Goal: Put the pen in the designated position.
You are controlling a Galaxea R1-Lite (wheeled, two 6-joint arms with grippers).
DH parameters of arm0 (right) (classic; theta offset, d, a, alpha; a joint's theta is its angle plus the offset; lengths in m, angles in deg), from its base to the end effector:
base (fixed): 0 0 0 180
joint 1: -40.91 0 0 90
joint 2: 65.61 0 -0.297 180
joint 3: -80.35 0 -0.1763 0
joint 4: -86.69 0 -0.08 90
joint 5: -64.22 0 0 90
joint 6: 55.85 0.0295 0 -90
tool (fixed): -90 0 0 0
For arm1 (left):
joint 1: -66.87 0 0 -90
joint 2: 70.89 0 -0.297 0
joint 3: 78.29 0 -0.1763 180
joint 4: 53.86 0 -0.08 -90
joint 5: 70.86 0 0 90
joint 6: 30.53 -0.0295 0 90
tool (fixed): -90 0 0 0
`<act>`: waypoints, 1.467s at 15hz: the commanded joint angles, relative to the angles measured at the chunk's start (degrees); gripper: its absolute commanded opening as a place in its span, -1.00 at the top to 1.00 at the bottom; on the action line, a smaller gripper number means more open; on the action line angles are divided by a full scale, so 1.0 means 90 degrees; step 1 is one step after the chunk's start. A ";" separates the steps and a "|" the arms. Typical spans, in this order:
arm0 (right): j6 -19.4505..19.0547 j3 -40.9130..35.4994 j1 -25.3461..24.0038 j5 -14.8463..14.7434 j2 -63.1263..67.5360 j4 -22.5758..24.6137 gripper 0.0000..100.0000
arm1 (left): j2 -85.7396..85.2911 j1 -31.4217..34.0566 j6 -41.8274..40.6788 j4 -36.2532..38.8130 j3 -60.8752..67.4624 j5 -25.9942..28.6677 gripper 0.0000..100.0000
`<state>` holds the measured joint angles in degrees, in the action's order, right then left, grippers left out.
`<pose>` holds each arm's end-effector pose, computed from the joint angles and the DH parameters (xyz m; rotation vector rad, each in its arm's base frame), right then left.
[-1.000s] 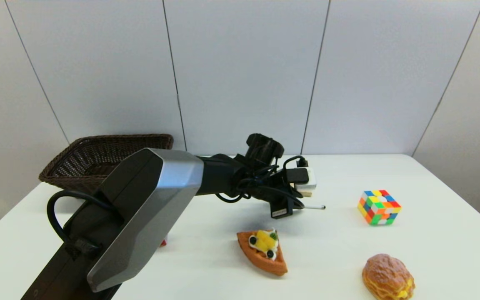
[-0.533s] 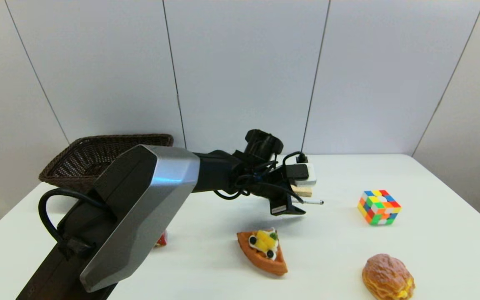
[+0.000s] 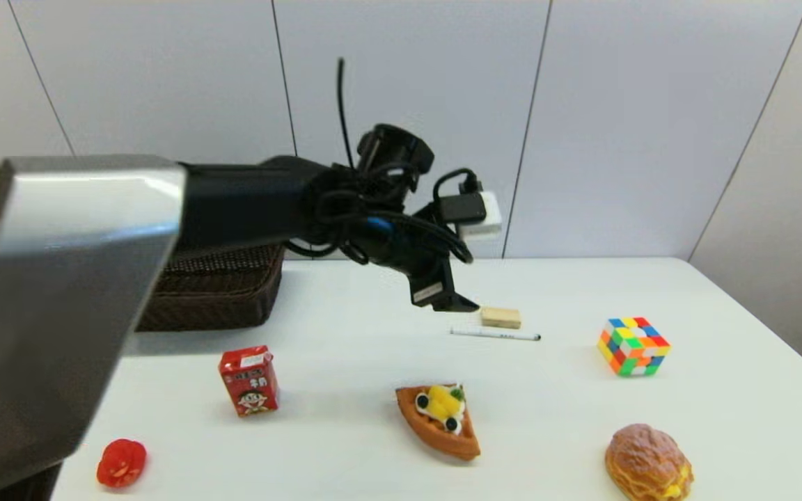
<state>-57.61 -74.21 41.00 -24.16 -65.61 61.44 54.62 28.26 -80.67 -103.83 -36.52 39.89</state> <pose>-0.0283 0.0009 0.0761 -0.0308 -0.0037 0.0267 0.3296 -0.2766 0.2155 0.8688 0.1919 -1.2327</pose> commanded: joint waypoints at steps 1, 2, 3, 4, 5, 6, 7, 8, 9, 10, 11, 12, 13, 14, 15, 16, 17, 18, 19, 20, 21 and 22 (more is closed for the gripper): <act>0.0000 -0.0001 -0.0001 0.0005 0.0000 -0.0001 -1.00 | -0.2402 0.0676 0.0659 -0.0546 0.0862 -0.0274 -1.00; 0.0000 -0.0001 -0.0001 0.0005 0.0000 -0.0001 -1.00 | -0.2997 0.0823 0.0913 -0.0507 0.1467 -0.0284 -1.00; 0.0000 -0.0001 -0.0001 0.0005 0.0000 -0.0001 -1.00 | -0.3779 0.0911 0.1479 -0.0429 0.2268 -0.0294 -1.00; 0.0000 -0.0001 -0.0001 0.0005 0.0000 -0.0001 -1.00 | -0.4384 0.0940 0.1889 -0.0351 0.2844 -0.0352 -1.00; -0.0010 -0.0001 -0.0001 0.0005 0.0000 -0.0001 -1.00 | -0.4941 0.0989 0.2173 -0.0263 0.3362 -0.0382 -1.00; 0.0000 -0.0001 -0.0001 0.0005 0.0000 -0.0001 -1.00 | -0.5478 0.1106 0.2368 -0.0156 0.3918 -0.0382 -1.00; 0.0000 -0.0001 -0.0001 0.0005 0.0000 -0.0001 -1.00 | -0.6054 0.1262 0.2602 -0.0048 0.4455 -0.0372 -1.00; -0.0010 -0.0001 -0.0001 0.0005 0.0000 -0.0001 -1.00 | -0.6581 0.1428 0.2759 0.0069 0.4914 -0.0352 -1.00; 0.0000 -0.0001 -0.0001 0.0005 0.0000 -0.0001 -1.00 | -0.7294 0.1809 0.2788 0.0254 0.5481 -0.0333 -1.00; -0.0010 -0.0001 -0.0001 0.0005 0.0000 -0.0001 -1.00 | -0.7783 0.2151 0.2807 0.0489 0.5920 -0.0284 -1.00; -0.0010 -0.0001 -0.0001 0.0005 0.0000 -0.0001 -1.00 | -0.8281 0.2454 0.2866 0.0772 0.6448 -0.0206 -1.00; -0.0010 -0.0001 -0.0001 0.0005 0.0000 -0.0001 -1.00 | -0.8710 0.2688 0.3130 0.1016 0.6897 -0.0196 -1.00; 0.0000 -0.0001 -0.0001 0.0005 0.0000 -0.0001 -1.00 | -0.9228 0.2923 0.3491 0.1309 0.7463 -0.0186 -1.00; 0.0000 -0.0001 -0.0001 0.0005 0.0000 -0.0001 -1.00 | -0.9501 0.3059 0.3559 0.1504 0.7786 -0.0186 -1.00; -0.0010 -0.0001 -0.0001 0.0005 0.0000 -0.0001 -1.00 | -0.9882 0.3303 0.3598 0.1866 0.8323 -0.0176 -1.00; 0.0000 -0.0001 -0.0001 0.0005 0.0000 -0.0001 -1.00 | -1.0165 0.3440 0.3774 0.2178 0.8723 -0.0176 -1.00; 0.0000 -0.0001 -0.0001 0.0005 0.0000 -0.0001 -1.00 | -1.0478 0.3567 0.4067 0.2510 0.9133 -0.0176 -1.00; 0.0000 -0.0001 -0.0001 0.0005 0.0000 -0.0001 -1.00 | -1.0839 0.3704 0.4233 0.2852 0.9592 -0.0196 -1.00; -0.0010 -0.0001 -0.0001 0.0005 0.0000 -0.0001 -1.00 | -1.1210 0.3821 0.4311 0.3067 1.0012 -0.0196 -1.00; -0.0010 -0.0001 -0.0001 0.0005 0.0000 -0.0001 -1.00 | -1.1728 0.4007 0.4516 0.3096 1.0471 -0.0216 -1.00; 0.0000 -0.0001 -0.0001 0.0005 0.0000 -0.0001 -1.00 | -1.2099 0.4114 0.4663 0.3106 1.0793 -0.0235 -1.00; 0.0000 -0.0001 -0.0001 0.0005 0.0000 -0.0001 -1.00 | -1.2372 0.4221 0.4731 0.3106 1.1038 -0.0245 -1.00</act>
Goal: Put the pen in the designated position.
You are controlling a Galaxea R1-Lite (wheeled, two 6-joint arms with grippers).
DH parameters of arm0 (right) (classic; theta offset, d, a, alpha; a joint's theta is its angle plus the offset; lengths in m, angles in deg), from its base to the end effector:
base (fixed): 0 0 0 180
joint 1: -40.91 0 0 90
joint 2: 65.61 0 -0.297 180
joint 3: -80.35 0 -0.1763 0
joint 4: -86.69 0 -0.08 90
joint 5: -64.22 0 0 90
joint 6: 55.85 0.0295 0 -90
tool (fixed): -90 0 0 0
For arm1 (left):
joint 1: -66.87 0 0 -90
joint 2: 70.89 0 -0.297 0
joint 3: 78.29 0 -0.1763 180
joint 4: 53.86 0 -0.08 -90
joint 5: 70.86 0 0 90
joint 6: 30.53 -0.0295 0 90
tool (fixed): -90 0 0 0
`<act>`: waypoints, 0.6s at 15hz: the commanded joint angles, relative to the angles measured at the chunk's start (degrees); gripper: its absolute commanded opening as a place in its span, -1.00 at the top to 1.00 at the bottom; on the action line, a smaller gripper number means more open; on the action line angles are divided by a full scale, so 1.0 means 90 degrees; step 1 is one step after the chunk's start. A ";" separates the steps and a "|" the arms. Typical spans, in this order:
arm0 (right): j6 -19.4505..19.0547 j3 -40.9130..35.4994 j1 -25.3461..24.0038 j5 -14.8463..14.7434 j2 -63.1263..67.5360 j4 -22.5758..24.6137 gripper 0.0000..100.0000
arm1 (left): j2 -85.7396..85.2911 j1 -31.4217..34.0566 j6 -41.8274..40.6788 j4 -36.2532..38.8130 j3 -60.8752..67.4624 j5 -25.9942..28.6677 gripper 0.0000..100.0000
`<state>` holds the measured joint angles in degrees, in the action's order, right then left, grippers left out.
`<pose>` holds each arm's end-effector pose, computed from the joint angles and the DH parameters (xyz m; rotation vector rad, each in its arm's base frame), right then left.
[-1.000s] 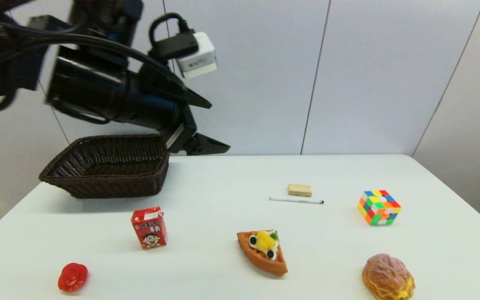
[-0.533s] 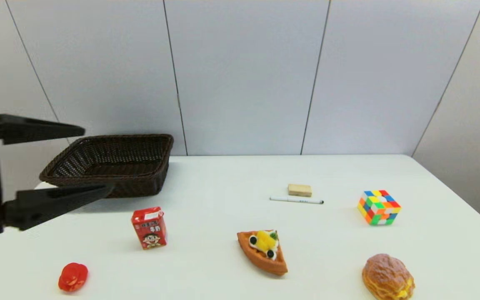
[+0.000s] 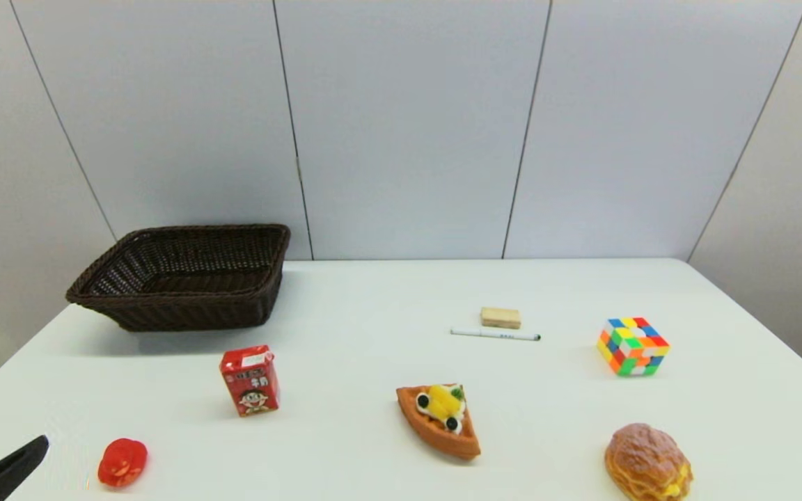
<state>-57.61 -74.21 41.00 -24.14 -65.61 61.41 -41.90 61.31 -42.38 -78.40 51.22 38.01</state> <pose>-0.0283 0.0009 0.0760 -0.0308 -0.0032 0.0270 0.0110 -0.0107 0.2028 0.1974 0.0088 -0.4302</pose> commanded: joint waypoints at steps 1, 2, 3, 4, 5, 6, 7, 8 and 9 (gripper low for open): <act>-0.0010 -0.0001 -0.0001 0.0003 0.0000 0.0002 -1.00 | -0.1903 0.0559 0.0535 0.0271 0.1475 -0.0056 -1.00; 0.0000 -0.0001 -0.0001 0.0003 0.0000 0.0002 -1.00 | -0.2147 0.0579 0.0623 0.0271 0.1621 -0.0124 -1.00; 0.0000 -0.0001 -0.0001 0.0003 0.0000 0.0002 -1.00 | -0.2371 0.0588 0.0672 0.0251 0.1807 -0.0319 -1.00; 0.0000 -0.0001 -0.0001 0.0003 0.0000 0.0002 -1.00 | -0.2645 0.0598 0.0682 0.0261 0.2041 -0.0622 -1.00; 0.0000 -0.0001 -0.0001 0.0003 0.0000 0.0002 -1.00 | -0.2889 0.0598 0.0692 0.0271 0.2256 -0.0808 -1.00; -0.0010 -0.0001 -0.0001 0.0003 0.0000 0.0002 -1.00 | -0.3084 0.0608 0.0711 0.0271 0.2412 -0.0925 -1.00; 0.0000 -0.0001 -0.0001 0.0003 0.0000 0.0002 -1.00 | -0.3231 0.0618 0.0731 0.0280 0.2588 -0.1081 -1.00; 0.0000 -0.0001 -0.0001 0.0003 0.0000 0.0002 -1.00 | -0.3241 0.0618 0.0672 0.0378 0.2676 -0.1257 -1.00; 0.0000 -0.0001 -0.0001 0.0003 0.0000 0.0002 -1.00 | -0.3241 0.0618 0.0672 0.0554 0.2764 -0.1559 -1.00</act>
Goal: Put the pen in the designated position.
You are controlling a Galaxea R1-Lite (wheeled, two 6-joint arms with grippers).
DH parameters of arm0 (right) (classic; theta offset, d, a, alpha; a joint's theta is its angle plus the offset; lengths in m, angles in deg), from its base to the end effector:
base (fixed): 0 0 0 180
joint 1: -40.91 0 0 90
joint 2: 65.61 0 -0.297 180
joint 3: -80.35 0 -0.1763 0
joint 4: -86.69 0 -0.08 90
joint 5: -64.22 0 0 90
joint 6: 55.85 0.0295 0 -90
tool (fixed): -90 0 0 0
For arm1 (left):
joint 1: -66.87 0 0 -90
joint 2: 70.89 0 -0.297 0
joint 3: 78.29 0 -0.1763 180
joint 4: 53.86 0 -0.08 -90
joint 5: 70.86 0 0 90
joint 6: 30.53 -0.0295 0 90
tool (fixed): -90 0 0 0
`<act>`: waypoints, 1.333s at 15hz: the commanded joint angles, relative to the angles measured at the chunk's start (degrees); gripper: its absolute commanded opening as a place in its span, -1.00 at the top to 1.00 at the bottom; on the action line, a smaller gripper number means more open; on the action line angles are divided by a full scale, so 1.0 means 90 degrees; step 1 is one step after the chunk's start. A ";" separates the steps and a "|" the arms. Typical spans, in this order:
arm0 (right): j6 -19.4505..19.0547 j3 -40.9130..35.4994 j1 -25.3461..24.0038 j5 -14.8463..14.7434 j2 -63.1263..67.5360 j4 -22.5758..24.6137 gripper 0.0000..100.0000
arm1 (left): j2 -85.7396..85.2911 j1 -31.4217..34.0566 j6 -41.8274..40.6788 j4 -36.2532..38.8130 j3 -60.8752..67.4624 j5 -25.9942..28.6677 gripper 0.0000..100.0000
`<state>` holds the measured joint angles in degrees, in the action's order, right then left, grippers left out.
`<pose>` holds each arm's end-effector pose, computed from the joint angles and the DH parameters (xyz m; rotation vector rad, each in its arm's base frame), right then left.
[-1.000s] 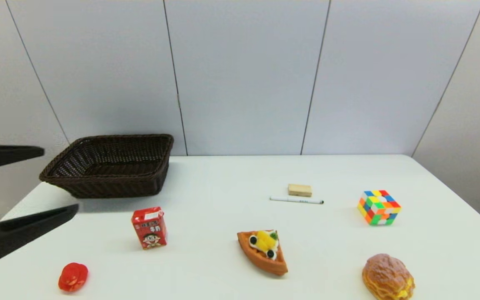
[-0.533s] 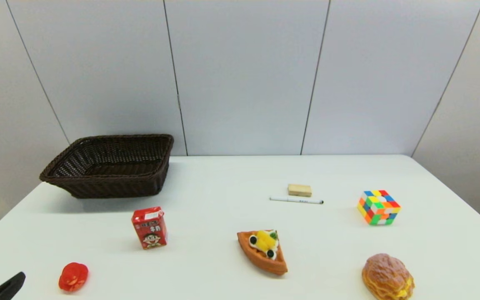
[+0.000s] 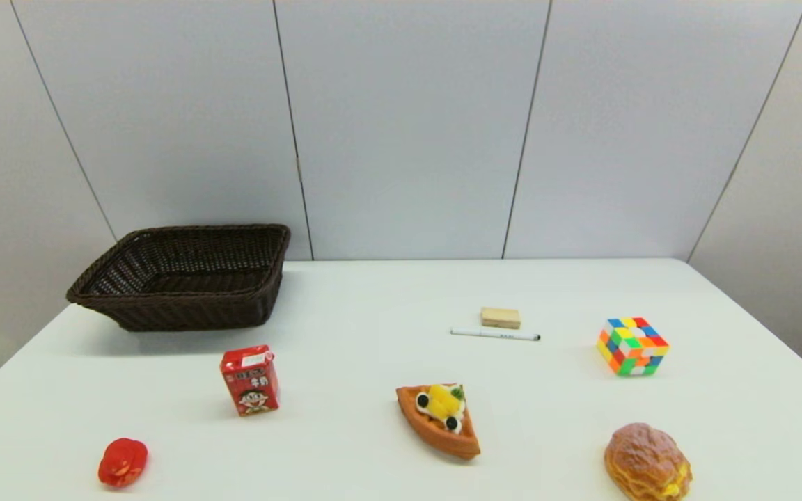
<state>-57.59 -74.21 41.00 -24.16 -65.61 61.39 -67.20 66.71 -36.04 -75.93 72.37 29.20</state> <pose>-0.0283 0.0009 0.0760 -0.0304 -0.0028 0.0267 -0.0286 -0.0051 0.1022 0.1013 -0.0709 -0.1752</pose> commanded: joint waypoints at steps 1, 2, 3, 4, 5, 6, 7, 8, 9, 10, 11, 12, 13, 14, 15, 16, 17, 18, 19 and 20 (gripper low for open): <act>-0.0003 -0.0001 -0.0001 0.0005 0.0000 0.0004 -1.00 | -0.0429 0.0018 -0.0023 0.0153 0.0443 -0.0795 -1.00; -0.0003 -0.0001 -0.0001 0.0005 0.0000 0.0004 -1.00 | -0.0429 0.0018 -0.0013 -0.0247 0.0443 -0.0834 -1.00; -0.0003 -0.0001 -0.0001 0.0005 0.0000 0.0004 -1.00 | -0.0419 0.0018 -0.0052 -0.0452 0.0423 -0.0844 -1.00; -0.0003 -0.0001 -0.0001 0.0005 0.0000 0.0004 -1.00 | -0.0419 0.0018 -0.0003 -0.0384 0.0433 -0.0864 -1.00; -0.0003 -0.0001 -0.0001 0.0005 0.0000 0.0004 -1.00 | -0.0419 0.0018 0.0065 -0.0394 0.0433 -0.0893 -1.00; -0.0003 -0.0001 -0.0001 0.0005 0.0000 0.0004 -1.00 | -0.0419 0.0018 0.0173 -0.0413 0.0414 -0.0922 -1.00; -0.0003 -0.0001 -0.0001 0.0005 0.0000 0.0004 -1.00 | -0.0429 0.0018 0.0300 -0.0384 0.0423 -0.0922 -1.00; -0.0003 -0.0001 -0.0001 0.0005 0.0000 0.0004 -1.00 | -0.0429 0.0018 0.0349 -0.0374 0.0443 -0.0932 -1.00; -0.0003 -0.0001 -0.0001 0.0005 0.0000 0.0004 -1.00 | -0.0429 0.0018 0.0358 -0.0374 0.0443 -0.0932 -1.00; -0.0003 -0.0001 -0.0001 0.0005 0.0000 0.0004 -1.00 | -0.0429 0.0018 0.0368 -0.0374 0.0443 -0.0932 -1.00; -0.0003 -0.0001 -0.0001 0.0005 0.0000 0.0004 -1.00 | -0.0429 0.0018 0.0368 -0.0374 0.0443 -0.0932 -1.00; -0.0003 -0.0001 -0.0001 0.0005 0.0000 0.0004 -1.00 | -0.0429 0.0018 0.0368 -0.0374 0.0443 -0.0932 -1.00; -0.0003 -0.0001 -0.0001 0.0005 0.0000 0.0004 -1.00 | -0.0429 0.0018 0.0368 -0.0374 0.0443 -0.0932 -1.00; -0.0003 -0.0001 -0.0001 0.0005 0.0000 0.0004 -1.00 | -0.0429 0.0018 0.0368 -0.0374 0.0443 -0.0932 -1.00; -0.0013 -0.0001 -0.0001 0.0005 0.0000 0.0004 -1.00 | -0.0429 0.0018 0.0368 -0.0374 0.0443 -0.0932 -1.00; -0.0013 -0.0001 -0.0001 0.0005 0.0000 0.0004 -1.00 | -0.0429 0.0018 0.0368 -0.0374 0.0443 -0.0932 -1.00; -0.0013 -0.0001 -0.0001 0.0005 0.0000 0.0004 -1.00 | -0.0429 0.0018 0.0368 -0.0374 0.0443 -0.0932 -1.00; -0.0013 -0.0001 -0.0001 0.0005 0.0000 0.0004 -1.00 | -0.0429 0.0018 0.0368 -0.0374 0.0443 -0.0932 -1.00; -0.0023 -0.0001 -0.0001 -0.0004 0.0000 0.0004 -1.00 | -0.0429 0.0018 0.0368 -0.0374 0.0443 -0.0932 -1.00; -0.0042 -0.0001 -0.0001 0.0005 0.0000 0.0004 -1.00 | -0.0429 0.0018 0.0368 -0.0374 0.0443 -0.0932 -1.00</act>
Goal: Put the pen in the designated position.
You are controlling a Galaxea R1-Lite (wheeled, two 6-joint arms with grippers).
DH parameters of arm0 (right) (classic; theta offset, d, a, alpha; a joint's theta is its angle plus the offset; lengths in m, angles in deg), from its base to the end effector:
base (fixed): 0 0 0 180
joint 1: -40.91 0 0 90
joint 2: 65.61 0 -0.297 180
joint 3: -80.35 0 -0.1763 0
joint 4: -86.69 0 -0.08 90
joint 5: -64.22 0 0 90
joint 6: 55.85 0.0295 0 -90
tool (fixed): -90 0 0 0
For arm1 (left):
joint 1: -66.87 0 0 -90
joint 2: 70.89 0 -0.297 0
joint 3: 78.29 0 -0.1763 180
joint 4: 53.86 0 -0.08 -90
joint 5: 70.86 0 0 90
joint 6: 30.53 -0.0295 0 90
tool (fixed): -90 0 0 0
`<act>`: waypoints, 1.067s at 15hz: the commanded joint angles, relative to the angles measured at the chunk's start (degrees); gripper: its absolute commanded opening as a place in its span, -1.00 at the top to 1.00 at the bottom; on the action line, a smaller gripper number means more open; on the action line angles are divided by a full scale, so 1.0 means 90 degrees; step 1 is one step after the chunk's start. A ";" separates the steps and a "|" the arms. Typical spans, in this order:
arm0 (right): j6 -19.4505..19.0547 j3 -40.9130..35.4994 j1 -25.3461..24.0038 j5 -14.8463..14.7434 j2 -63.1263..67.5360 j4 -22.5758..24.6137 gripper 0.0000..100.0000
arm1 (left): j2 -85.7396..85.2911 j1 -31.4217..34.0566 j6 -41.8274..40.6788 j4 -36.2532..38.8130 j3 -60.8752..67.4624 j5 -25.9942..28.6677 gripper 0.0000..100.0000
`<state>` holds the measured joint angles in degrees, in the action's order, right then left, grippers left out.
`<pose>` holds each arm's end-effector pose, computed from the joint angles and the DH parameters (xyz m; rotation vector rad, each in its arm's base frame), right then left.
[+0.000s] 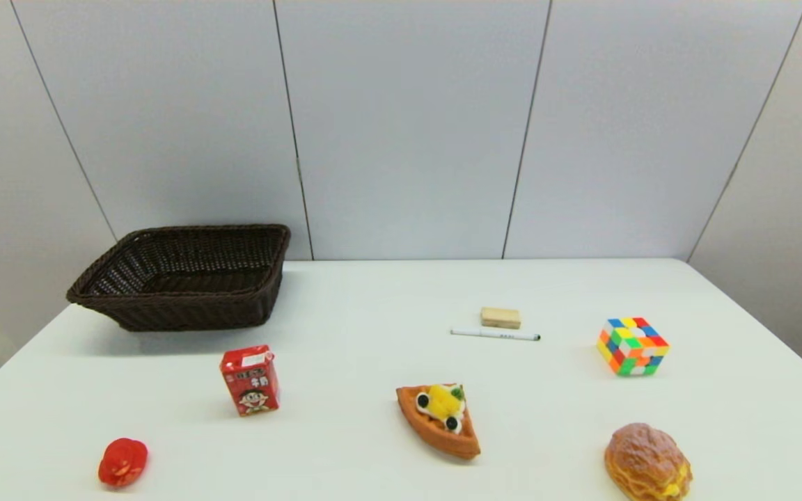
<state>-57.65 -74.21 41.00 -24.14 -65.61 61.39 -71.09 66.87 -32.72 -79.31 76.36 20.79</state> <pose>-0.0283 0.0009 0.0760 -0.0315 -0.0029 0.0270 -0.0285 -0.0008 0.0752 0.0382 -0.0023 -0.0288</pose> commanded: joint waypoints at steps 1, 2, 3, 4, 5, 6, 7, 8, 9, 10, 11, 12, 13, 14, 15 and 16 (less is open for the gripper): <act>-0.0045 -0.0001 -0.0001 0.0003 0.0000 0.0004 -1.00 | 0.0003 0.0000 0.0000 0.0001 0.0000 0.0003 -1.00; -0.0055 -0.0001 -0.0001 0.0003 0.0000 0.0004 -1.00 | 0.0003 0.0000 0.0000 0.0001 0.0000 0.0003 -1.00; -0.0035 -0.0001 -0.0001 0.0003 0.0000 0.0004 -1.00 | 0.0003 0.0000 0.0000 0.0001 0.0000 0.0003 -1.00; 0.0033 -0.0001 -0.0001 -0.0027 0.0000 0.0004 -1.00 | 0.0003 0.0000 0.0000 0.0001 0.0000 0.0003 -1.00; 0.0033 -0.0001 -0.0001 -0.0036 0.0000 0.0004 -1.00 | 0.0003 0.0000 0.0000 0.0001 0.0000 0.0003 -1.00; 0.0033 -0.0001 -0.0001 -0.0036 0.0000 0.0004 -1.00 | 0.0003 0.0000 0.0000 0.0001 0.0000 0.0003 -1.00; 0.0033 -0.0001 -0.0001 -0.0036 0.0000 0.0004 -1.00 | 0.0003 0.0000 0.0000 0.0001 0.0000 0.0003 -1.00; 0.0033 -0.0001 -0.0001 -0.0036 0.0000 0.0004 -1.00 | 0.0003 0.0000 0.0000 0.0001 0.0000 0.0003 -1.00; 0.0033 -0.0001 -0.0001 -0.0036 0.0000 0.0004 -1.00 | 0.0003 0.0000 0.0000 0.0001 0.0000 0.0003 -1.00; 0.0033 -0.0001 -0.0001 -0.0036 0.0000 0.0004 -1.00 | 0.0003 0.0000 0.0000 0.0001 0.0000 0.0003 -1.00; 0.0033 -0.0001 -0.0001 -0.0036 0.0000 0.0004 -1.00 | 0.0003 0.0000 0.0000 0.0001 0.0000 0.0003 -1.00; 0.0033 -0.0001 -0.0001 -0.0036 0.0000 0.0004 -1.00 | 0.0003 0.0000 0.0000 0.0001 0.0000 0.0003 -1.00; 0.0033 -0.0001 -0.0001 -0.0036 0.0000 0.0004 -1.00 | 0.0003 0.0000 0.0000 0.0001 0.0000 0.0003 -1.00; 0.0033 -0.0001 -0.0001 -0.0036 0.0000 0.0004 -1.00 | 0.0003 0.0000 0.0000 0.0001 0.0000 0.0003 -1.00; 0.0033 -0.0001 -0.0001 -0.0036 0.0000 0.0004 -1.00 | 0.0003 0.0000 0.0000 0.0001 0.0000 0.0003 -1.00; 0.0033 -0.0001 -0.0001 -0.0036 0.0000 0.0004 -1.00 | 0.0003 0.0000 0.0000 0.0001 0.0000 0.0003 -1.00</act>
<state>-57.33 -74.21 41.00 -24.49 -65.61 61.41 -71.04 66.87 -32.72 -79.31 76.36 20.79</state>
